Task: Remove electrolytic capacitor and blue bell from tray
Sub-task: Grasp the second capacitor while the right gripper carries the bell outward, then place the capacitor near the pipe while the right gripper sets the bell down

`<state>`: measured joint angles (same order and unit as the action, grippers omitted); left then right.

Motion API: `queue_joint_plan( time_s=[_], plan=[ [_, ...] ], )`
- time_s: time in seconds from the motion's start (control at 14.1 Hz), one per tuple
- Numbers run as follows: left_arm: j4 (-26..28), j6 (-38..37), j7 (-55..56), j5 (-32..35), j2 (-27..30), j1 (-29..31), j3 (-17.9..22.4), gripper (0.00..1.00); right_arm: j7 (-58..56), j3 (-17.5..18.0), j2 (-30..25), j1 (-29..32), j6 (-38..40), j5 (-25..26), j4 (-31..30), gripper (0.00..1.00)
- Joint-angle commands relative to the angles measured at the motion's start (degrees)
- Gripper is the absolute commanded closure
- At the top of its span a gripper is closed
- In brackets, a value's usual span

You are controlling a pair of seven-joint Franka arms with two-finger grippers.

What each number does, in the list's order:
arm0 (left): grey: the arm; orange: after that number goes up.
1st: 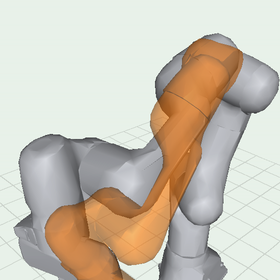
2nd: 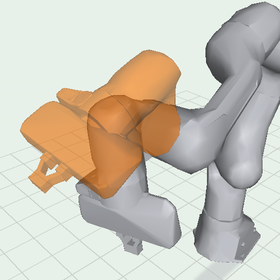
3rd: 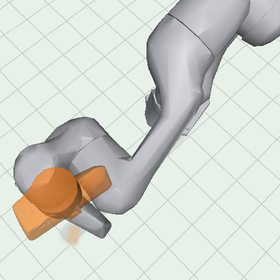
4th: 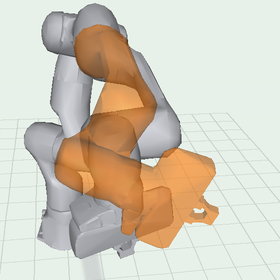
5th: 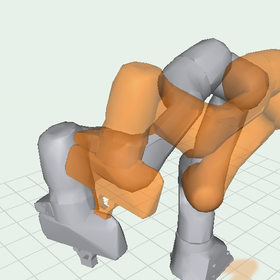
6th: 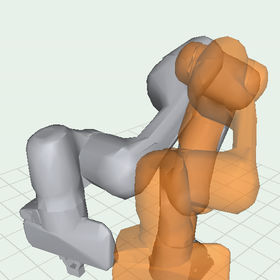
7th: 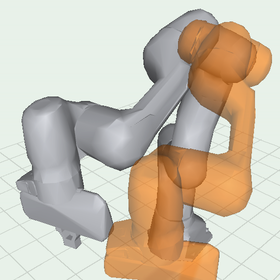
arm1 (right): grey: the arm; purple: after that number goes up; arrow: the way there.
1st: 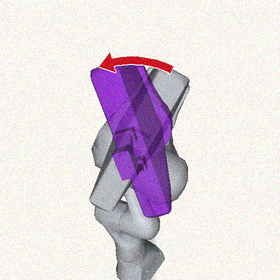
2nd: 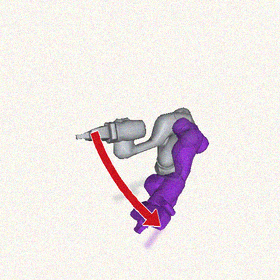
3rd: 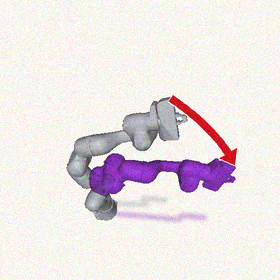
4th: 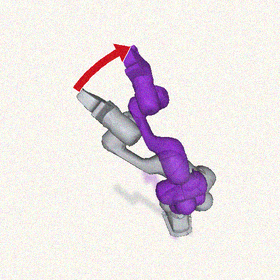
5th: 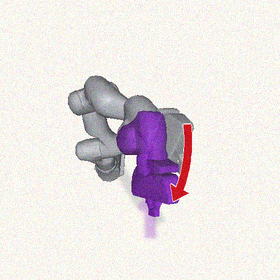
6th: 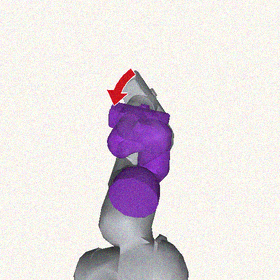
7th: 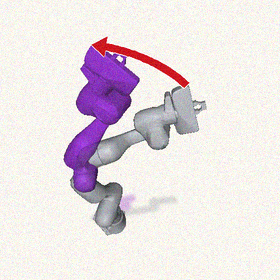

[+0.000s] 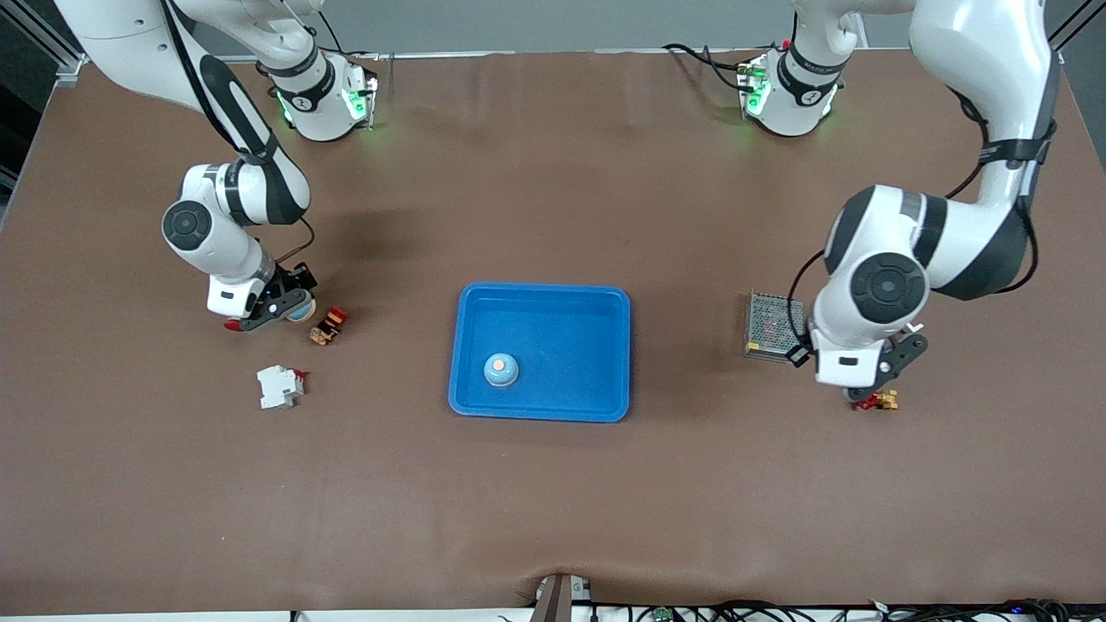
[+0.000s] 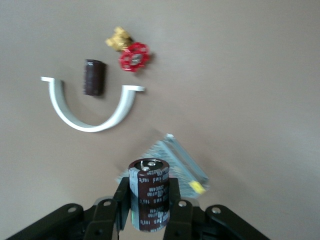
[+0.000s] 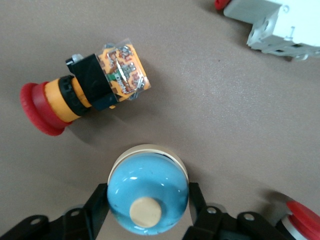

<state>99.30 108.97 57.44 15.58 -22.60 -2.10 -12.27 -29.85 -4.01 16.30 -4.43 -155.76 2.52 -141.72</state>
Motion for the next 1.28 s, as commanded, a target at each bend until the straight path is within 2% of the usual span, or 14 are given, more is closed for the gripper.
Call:
queue_joint_plan(
  time_s=[0.0,0.21,0.36,0.5,0.71,0.85,0.99,1.21],
  plan=[
    [5.9,0.8,-6.3,-0.5,2.6,5.6,-0.6,1.0,-1.3,0.8,-0.2,1.2,-0.3,0.3,-0.3,0.0],
    [9.4,4.8,-17.8,-0.5,1.8,13.1,-0.6,1.0,-1.8,0.8,-2.5,1.4,2.4,0.2,0.0,0.0],
    [12.7,10.4,-21.9,-0.5,1.2,16.8,-0.6,1.0,-1.6,0.9,-7.0,1.4,8.7,0.2,0.7,0.0],
    [14.2,12.2,-21.2,-0.5,1.1,17.0,-0.6,1.0,-1.0,1.1,-12.1,0.9,18.0,-1.5,3.3,0.0],
    [16.6,12.2,-21.1,-0.5,1.8,17.0,-0.6,1.0,2.0,1.1,-13.7,0.5,38.9,-8.2,16.3,0.0],
    [19.0,12.2,-20.9,-0.5,2.5,17.1,-0.6,1.0,8.3,1.4,-13.1,-0.5,50.3,-8.8,26.4,0.0],
    [22.0,12.3,-20.9,-0.8,4.1,17.2,-0.6,1.0,16.4,1.5,-13.0,-4.2,56.2,-8.8,33.7,0.0],
    [25.3,15.4,-20.7,-1.7,4.1,17.3,-0.6,1.0,30.6,1.5,-12.1,-11.7,57.4,-9.0,38.8,0.0]
  ],
)
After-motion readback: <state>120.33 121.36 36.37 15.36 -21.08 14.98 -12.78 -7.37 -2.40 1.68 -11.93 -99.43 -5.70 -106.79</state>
